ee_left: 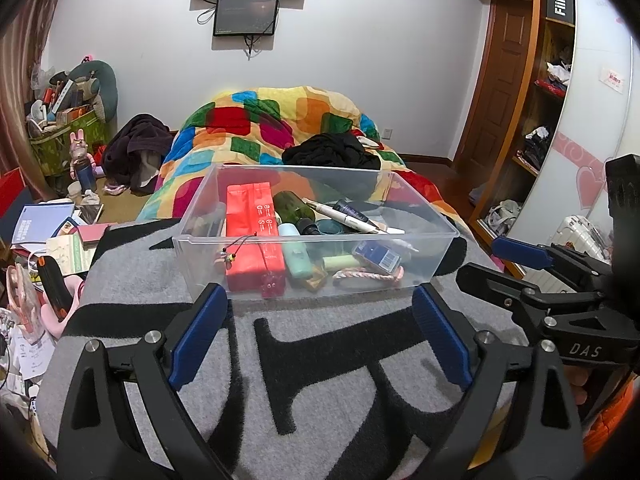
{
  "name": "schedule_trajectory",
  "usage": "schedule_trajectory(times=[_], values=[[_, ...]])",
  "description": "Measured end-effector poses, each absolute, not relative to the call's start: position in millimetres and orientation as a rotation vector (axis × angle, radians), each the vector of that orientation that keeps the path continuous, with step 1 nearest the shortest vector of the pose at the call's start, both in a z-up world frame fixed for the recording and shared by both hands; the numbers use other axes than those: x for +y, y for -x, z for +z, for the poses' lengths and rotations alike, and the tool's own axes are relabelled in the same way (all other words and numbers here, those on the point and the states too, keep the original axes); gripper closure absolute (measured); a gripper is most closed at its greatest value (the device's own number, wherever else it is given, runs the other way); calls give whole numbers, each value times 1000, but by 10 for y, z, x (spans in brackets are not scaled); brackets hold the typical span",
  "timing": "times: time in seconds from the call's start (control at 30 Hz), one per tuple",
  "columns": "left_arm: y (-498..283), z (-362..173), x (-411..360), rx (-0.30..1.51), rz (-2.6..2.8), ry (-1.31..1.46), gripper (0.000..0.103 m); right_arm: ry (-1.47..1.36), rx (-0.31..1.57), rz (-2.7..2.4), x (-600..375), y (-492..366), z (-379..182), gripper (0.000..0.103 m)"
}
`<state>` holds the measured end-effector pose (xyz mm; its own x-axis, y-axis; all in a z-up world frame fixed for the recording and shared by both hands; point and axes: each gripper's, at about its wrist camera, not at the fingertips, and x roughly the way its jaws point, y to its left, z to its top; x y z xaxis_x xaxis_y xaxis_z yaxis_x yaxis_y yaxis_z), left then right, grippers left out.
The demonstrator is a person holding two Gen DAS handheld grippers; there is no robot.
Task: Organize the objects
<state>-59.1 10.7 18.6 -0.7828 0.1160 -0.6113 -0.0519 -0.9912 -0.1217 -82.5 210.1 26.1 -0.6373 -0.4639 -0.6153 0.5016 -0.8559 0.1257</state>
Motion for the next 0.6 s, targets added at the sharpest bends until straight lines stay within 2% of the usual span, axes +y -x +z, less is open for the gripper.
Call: schedule_trajectory(times=[0.6], values=[[578,186,110,-168,2874,1000,8,-895,74,-2439,2090,806,256,23]])
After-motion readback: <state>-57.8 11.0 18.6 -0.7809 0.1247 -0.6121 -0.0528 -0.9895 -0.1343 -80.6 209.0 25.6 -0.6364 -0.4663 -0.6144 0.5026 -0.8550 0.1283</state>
